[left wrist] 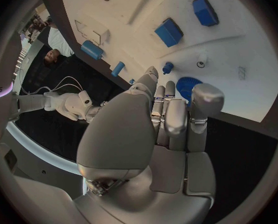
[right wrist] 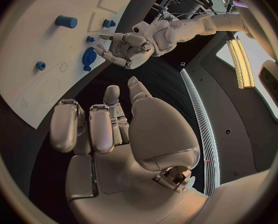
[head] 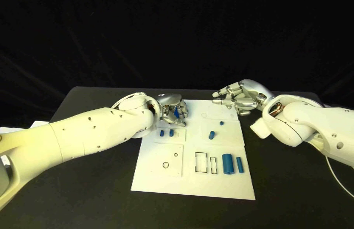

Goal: Assemble the parts on the task board

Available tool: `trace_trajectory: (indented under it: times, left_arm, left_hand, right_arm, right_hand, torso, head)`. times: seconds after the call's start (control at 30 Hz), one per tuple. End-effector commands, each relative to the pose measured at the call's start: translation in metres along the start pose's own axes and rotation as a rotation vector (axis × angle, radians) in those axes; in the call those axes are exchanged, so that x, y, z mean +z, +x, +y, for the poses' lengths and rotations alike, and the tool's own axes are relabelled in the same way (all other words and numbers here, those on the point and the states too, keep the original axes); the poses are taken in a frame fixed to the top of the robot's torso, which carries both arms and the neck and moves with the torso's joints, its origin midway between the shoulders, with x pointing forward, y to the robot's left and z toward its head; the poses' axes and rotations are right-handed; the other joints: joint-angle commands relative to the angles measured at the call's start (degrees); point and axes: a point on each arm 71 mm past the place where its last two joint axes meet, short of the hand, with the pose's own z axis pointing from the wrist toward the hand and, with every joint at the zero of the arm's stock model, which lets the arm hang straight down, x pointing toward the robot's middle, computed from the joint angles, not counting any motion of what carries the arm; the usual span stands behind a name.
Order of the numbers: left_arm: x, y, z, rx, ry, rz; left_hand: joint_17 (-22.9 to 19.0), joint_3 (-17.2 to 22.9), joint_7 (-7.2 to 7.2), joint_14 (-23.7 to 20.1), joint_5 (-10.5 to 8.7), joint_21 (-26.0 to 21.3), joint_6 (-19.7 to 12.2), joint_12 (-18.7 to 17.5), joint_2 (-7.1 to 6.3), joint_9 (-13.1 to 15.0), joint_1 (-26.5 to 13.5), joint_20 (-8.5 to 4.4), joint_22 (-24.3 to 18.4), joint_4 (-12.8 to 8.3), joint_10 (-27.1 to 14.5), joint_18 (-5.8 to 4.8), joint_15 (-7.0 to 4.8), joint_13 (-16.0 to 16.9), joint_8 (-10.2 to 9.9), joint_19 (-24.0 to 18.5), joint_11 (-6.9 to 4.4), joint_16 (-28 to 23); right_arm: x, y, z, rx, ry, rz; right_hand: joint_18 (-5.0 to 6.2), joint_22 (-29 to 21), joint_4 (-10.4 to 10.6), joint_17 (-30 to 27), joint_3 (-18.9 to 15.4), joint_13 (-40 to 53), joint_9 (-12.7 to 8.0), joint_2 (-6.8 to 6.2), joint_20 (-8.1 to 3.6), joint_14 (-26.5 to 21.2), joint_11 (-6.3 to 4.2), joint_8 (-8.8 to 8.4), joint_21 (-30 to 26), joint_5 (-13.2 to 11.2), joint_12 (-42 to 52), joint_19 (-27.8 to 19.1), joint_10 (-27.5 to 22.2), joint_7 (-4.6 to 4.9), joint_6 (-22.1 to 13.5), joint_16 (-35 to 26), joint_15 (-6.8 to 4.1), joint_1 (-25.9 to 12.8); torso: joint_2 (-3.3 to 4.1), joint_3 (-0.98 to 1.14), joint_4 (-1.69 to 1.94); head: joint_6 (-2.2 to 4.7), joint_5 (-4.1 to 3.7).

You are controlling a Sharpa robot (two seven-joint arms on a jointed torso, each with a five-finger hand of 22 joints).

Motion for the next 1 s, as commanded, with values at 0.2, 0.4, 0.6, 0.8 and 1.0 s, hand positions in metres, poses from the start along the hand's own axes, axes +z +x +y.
trace_trajectory:
  times: [0.2,0.4,0.6,0.8,1.0]
  left_arm:
    - [0.006,0.005,0.000,0.131,-0.046,0.055]
    - [0.009,0.007,0.001,0.140,-0.059,0.073]
    - [0.012,0.008,0.000,0.144,-0.066,0.085]
    - [0.015,0.010,-0.002,0.144,-0.063,0.094]
    - [0.016,0.010,-0.004,0.140,-0.057,0.095]
  left_hand:
    - [4.97,1.78,-0.03,2.24,0.19,8.43,1.97,-1.67,-0.64,-1.02,-0.95,-0.28,7.13,0.12,1.90,-1.90,-0.18,-1.18,-1.30,1.88,-0.23,5.52]
    - [5.24,2.81,-0.17,2.56,0.23,10.29,2.52,-2.16,-0.40,-1.30,-0.67,-0.38,8.71,-0.13,2.46,-2.19,-0.37,-1.48,-1.63,2.26,-0.39,6.08]
    - [4.97,4.35,-0.26,2.66,0.25,11.19,3.13,-2.66,-0.06,-1.58,-0.34,-0.49,9.54,-0.47,3.15,-2.32,-0.51,-1.78,-1.95,2.38,-0.52,6.17]
    - [4.63,5.34,-0.26,2.62,0.24,11.60,3.44,-2.96,-0.02,-1.74,-0.17,-0.55,9.95,-0.75,3.53,-2.37,-0.54,-1.94,-2.16,2.41,-0.58,6.06]
    - [4.37,5.73,-0.21,2.60,0.23,11.84,3.50,-3.14,-0.16,-1.84,-0.28,-0.56,10.18,-0.83,3.66,-2.40,-0.53,-2.03,-2.31,2.43,-0.55,5.95]
  right_arm:
    - [0.001,0.003,0.001,0.001,-0.008,0.020]
    - [0.001,0.004,0.001,0.002,-0.010,0.022]
    - [0.002,0.004,0.002,0.002,-0.011,0.024]
    - [0.002,0.005,0.002,0.003,-0.013,0.027]
    - [0.002,0.006,0.003,0.003,-0.014,0.027]
  right_hand:
    - [0.38,0.00,0.10,-0.01,-0.33,-0.08,-0.01,0.68,0.21,0.63,0.00,0.41,-0.18,0.35,0.24,-0.33,-0.50,0.18,-0.19,-0.21,0.49,-0.05]
    - [0.38,0.00,0.10,-0.01,-0.33,-0.08,-0.01,0.68,0.21,0.63,0.00,0.41,-0.18,0.35,0.24,-0.33,-0.50,0.18,-0.19,-0.21,0.49,-0.05]
    - [0.38,0.00,0.10,-0.01,-0.33,-0.08,-0.01,0.68,0.21,0.63,0.00,0.41,-0.18,0.35,0.24,-0.33,-0.50,0.18,-0.19,-0.21,0.49,-0.05]
    - [0.38,0.00,0.10,-0.01,-0.33,-0.08,-0.01,0.68,0.21,0.63,0.00,0.41,-0.18,0.35,0.24,-0.33,-0.50,0.18,-0.19,-0.21,0.49,-0.05]
    - [0.38,0.00,0.10,-0.01,-0.33,-0.08,-0.01,0.68,0.21,0.63,0.00,0.41,-0.18,0.35,0.24,-0.33,-0.50,0.18,-0.19,-0.21,0.49,-0.05]
  torso:
    - [-0.03,0.04,0.03]
    - [-0.02,0.05,0.04]
    - [-0.02,0.00,0.01]
    - [0.02,-0.01,-0.04]
    - [-0.06,0.05,0.04]
  head:
    - [-0.06,-0.02]
    - [-0.06,0.05]
    - [-0.12,0.03]
    - [-0.15,-0.03]
    - [-0.31,-0.12]
